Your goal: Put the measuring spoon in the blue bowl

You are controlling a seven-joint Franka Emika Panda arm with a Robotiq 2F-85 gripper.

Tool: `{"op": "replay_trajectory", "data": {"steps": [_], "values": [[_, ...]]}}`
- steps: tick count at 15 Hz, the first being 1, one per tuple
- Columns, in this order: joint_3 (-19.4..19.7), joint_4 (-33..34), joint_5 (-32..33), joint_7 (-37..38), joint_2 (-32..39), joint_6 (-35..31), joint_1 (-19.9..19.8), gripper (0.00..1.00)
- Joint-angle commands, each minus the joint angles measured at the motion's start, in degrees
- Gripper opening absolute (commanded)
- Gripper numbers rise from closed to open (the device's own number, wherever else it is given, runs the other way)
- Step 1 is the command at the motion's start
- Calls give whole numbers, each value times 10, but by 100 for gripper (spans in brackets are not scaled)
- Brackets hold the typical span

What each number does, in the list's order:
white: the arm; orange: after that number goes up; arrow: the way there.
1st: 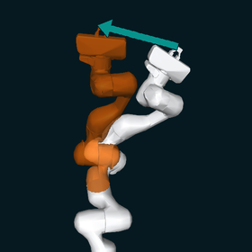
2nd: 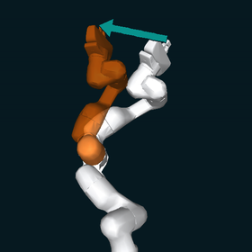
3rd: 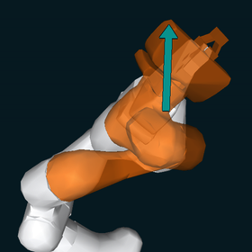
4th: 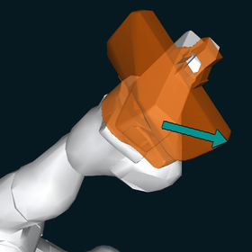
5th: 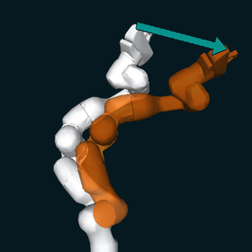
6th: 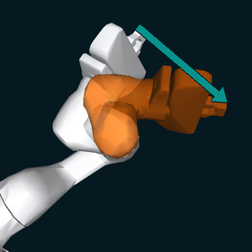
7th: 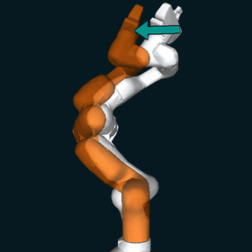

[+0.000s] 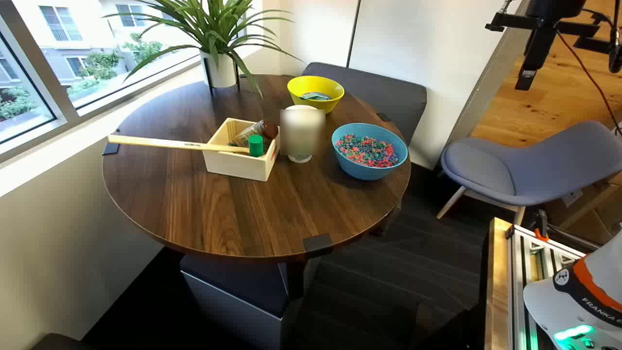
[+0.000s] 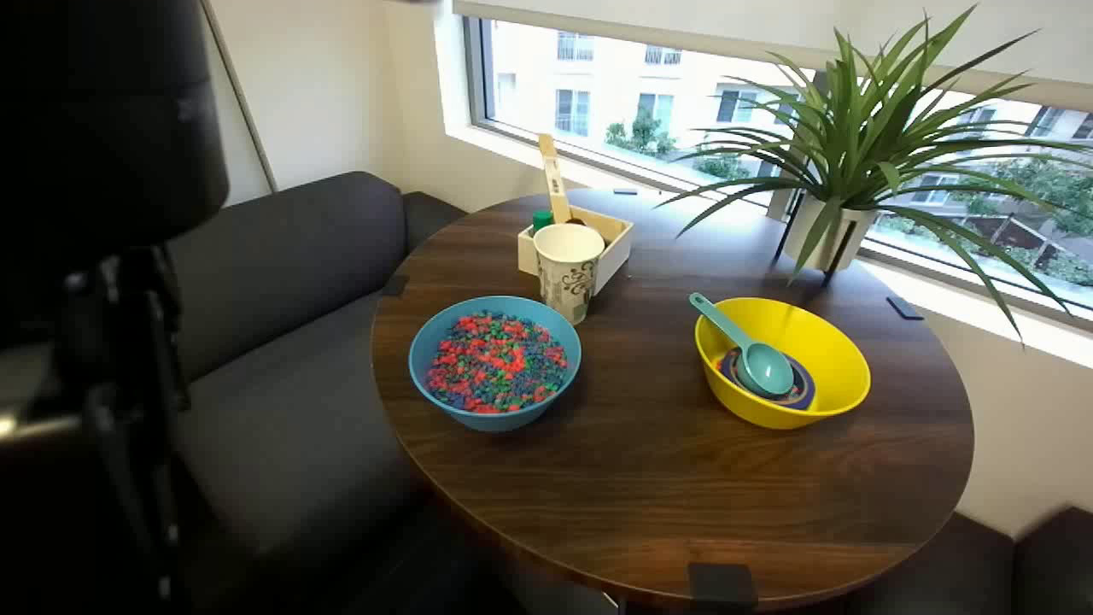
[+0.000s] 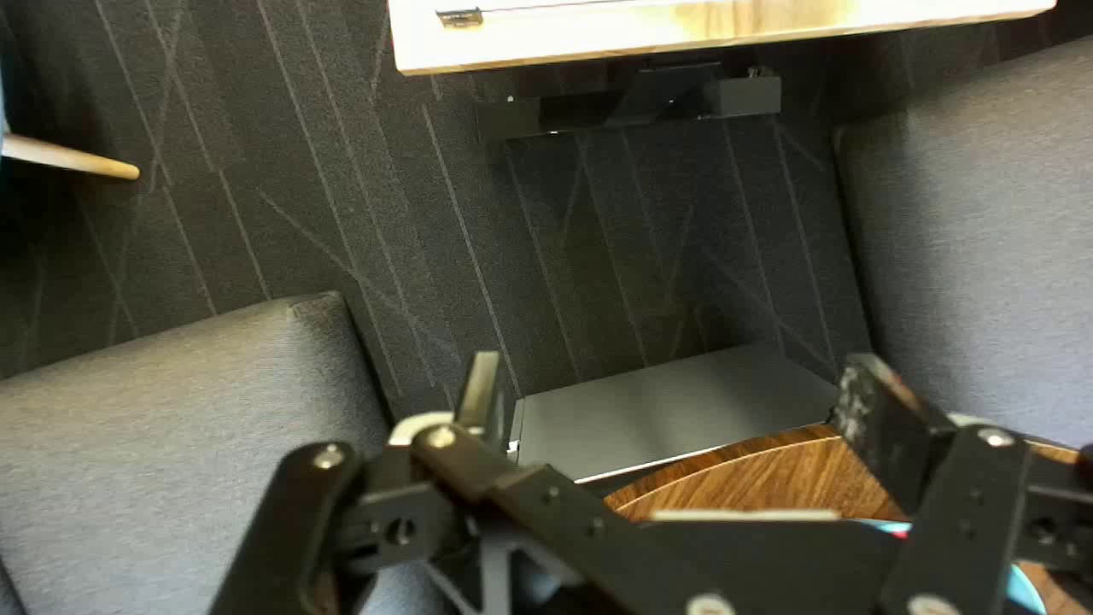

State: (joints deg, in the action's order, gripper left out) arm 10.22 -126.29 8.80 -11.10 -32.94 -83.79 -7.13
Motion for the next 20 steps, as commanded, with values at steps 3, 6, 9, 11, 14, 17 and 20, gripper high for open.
{"op": "replay_trajectory", "data": {"steps": [3,6,9,11,14,17,20], "values": [[2,2,1,1,0,2,3,100],[-2,15,-33,13,22,-24,16,100],[-35,50,-61,38,70,-79,40,100],[-59,84,-70,42,111,-121,59,100],[-97,153,-39,62,188,-182,72,100],[-95,223,-20,76,239,-184,60,100],[-67,282,-19,63,276,-162,38,100]]}}
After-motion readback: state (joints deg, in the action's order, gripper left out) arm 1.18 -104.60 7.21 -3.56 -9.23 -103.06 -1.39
